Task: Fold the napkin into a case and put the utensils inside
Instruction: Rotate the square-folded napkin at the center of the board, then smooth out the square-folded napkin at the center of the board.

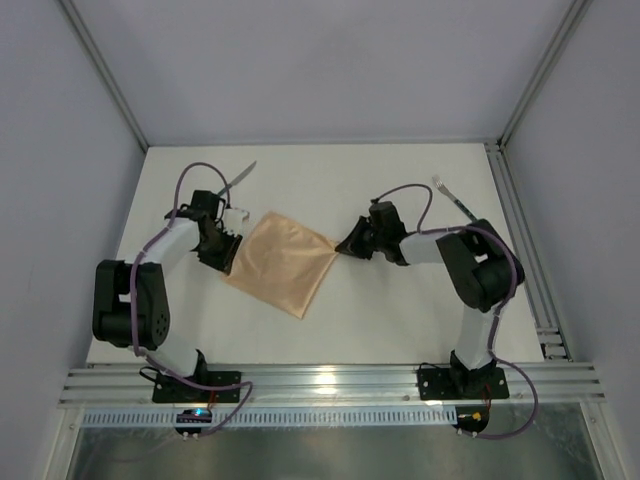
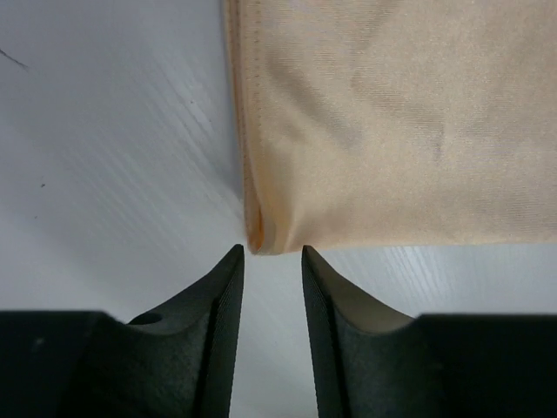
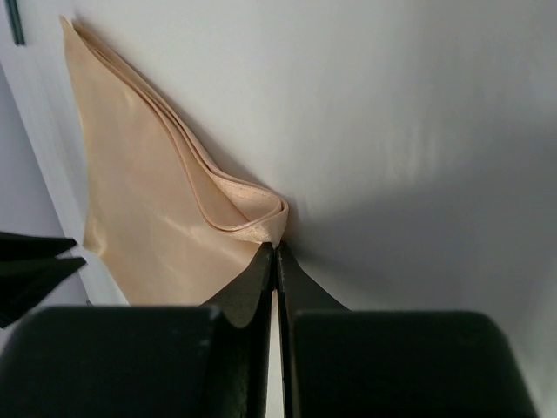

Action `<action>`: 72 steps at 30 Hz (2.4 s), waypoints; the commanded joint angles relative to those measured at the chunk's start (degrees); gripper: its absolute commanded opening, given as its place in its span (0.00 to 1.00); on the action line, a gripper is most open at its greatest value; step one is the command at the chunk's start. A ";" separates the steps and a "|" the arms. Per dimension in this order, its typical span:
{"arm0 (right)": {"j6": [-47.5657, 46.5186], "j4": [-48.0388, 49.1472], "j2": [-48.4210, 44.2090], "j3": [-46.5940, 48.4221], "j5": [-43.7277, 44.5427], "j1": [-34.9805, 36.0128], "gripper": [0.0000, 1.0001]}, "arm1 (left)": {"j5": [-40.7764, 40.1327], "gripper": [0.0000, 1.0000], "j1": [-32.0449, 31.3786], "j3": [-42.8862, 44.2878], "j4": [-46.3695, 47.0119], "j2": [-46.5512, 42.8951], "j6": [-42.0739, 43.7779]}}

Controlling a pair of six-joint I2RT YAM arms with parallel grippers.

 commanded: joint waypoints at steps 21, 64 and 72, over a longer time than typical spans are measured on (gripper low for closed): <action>-21.08 -29.24 -33.61 -22.13 7.90 1.08 0.59 | 1.18 0.41 -7.73 4.80 -0.31 2.49 -1.63; -21.62 -11.66 -19.28 -19.75 -2.39 0.37 0.18 | -4.98 0.00 -7.91 -1.09 -2.59 3.99 1.97; -25.39 -17.96 -23.75 -18.26 2.94 0.46 0.41 | -6.48 0.00 -7.91 -2.15 -0.65 5.57 2.76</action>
